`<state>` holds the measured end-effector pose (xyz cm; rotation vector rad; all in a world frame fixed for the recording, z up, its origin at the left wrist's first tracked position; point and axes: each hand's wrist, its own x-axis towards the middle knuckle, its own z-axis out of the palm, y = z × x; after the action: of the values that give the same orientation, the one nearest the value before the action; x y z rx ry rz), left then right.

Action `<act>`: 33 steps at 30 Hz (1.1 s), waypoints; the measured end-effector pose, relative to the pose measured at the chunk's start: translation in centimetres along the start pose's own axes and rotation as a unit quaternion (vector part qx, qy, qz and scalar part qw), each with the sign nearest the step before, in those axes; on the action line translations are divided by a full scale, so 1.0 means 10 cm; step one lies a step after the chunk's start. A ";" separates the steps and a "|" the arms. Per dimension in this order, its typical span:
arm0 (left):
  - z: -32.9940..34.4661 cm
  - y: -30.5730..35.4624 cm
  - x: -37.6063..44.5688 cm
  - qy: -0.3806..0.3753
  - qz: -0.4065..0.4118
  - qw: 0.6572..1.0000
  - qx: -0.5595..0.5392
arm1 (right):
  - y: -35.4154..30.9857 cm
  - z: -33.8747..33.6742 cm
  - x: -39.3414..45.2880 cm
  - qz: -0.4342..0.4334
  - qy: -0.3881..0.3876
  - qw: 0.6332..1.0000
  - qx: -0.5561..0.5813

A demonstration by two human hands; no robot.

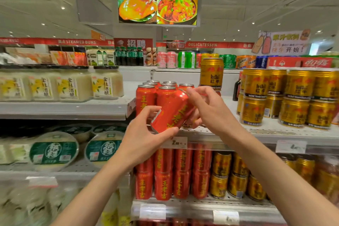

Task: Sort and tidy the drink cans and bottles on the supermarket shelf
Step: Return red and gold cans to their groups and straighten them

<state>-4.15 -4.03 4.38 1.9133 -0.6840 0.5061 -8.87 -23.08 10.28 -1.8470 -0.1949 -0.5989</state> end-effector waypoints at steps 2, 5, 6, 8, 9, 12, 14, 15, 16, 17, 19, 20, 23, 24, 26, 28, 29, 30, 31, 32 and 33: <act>-0.04 -0.06 0.00 0.009 -0.023 0.999 -0.025 | 0.04 0.02 0.05 -0.048 0.020 0.995 -0.082; -0.05 -0.12 -0.01 0.021 -0.049 0.997 -0.055 | 0.20 -0.02 0.13 -0.147 0.086 0.920 -0.353; -0.05 -0.14 -0.02 0.027 -0.054 0.996 -0.061 | 0.27 -0.02 0.15 -0.150 0.081 0.893 -0.416; -0.04 -0.17 -0.01 0.035 -0.064 0.995 -0.072 | 0.36 0.00 0.15 -0.131 0.051 0.873 -0.467; -0.04 -0.19 0.00 0.036 -0.067 0.994 -0.075 | 0.38 0.01 0.15 -0.124 0.043 0.877 -0.463; -0.03 -0.21 0.02 0.041 -0.070 0.993 -0.081 | 0.39 0.01 0.15 -0.136 0.063 0.888 -0.435; -0.02 -0.21 0.03 0.045 -0.069 0.993 -0.083 | 0.36 0.01 0.17 -0.142 0.078 0.890 -0.426; -0.02 -0.21 0.03 0.046 -0.069 0.993 -0.085 | 0.35 0.01 0.17 -0.142 0.079 0.891 -0.425; -0.01 -0.22 0.03 0.047 -0.070 0.993 -0.086 | 0.35 0.01 0.17 -0.140 0.078 0.891 -0.426; 0.00 -0.22 0.03 0.048 -0.071 0.993 -0.086 | 0.36 0.00 0.17 -0.138 0.076 0.891 -0.426; 0.01 -0.23 0.02 0.051 -0.072 0.992 -0.086 | 0.36 -0.02 0.18 -0.144 0.079 0.892 -0.422; 0.02 -0.23 0.02 0.051 -0.073 0.992 -0.085 | 0.36 -0.03 0.18 -0.151 0.080 0.894 -0.415; 0.04 -0.21 0.02 0.053 -0.072 0.993 -0.077 | 0.38 -0.07 0.16 -0.156 0.087 0.912 -0.369; 0.06 -0.20 0.03 0.056 -0.071 0.993 -0.075 | 0.38 -0.09 0.14 -0.148 0.093 0.922 -0.346; 0.11 -0.16 0.03 0.064 -0.069 0.993 -0.070 | 0.37 -0.17 0.11 -0.129 0.103 0.935 -0.313; 0.19 -0.10 0.05 0.074 -0.065 0.994 -0.054 | 0.33 -0.27 0.08 -0.111 0.099 0.940 -0.308; 0.24 -0.06 0.06 0.079 -0.060 0.994 -0.044 | 0.31 -0.33 0.06 -0.101 0.093 0.943 -0.305; 0.30 -0.03 0.08 0.085 -0.053 0.994 -0.035 | 0.30 -0.38 0.04 -0.092 0.087 0.946 -0.299; 0.36 0.00 0.10 0.090 -0.045 0.995 -0.025 | 0.30 -0.44 0.01 -0.087 0.082 0.948 -0.295; 0.42 0.02 0.12 0.092 -0.037 0.995 -0.012 | 0.31 -0.48 -0.02 -0.083 0.080 0.950 -0.292; 0.48 0.04 0.13 0.093 -0.027 0.995 0.000 | 0.32 -0.53 -0.04 -0.081 0.079 0.950 -0.290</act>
<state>-3.19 -8.87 3.46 1.8521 -0.5101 0.6420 -9.49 -29.03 8.69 -2.3471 -0.0649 -0.9937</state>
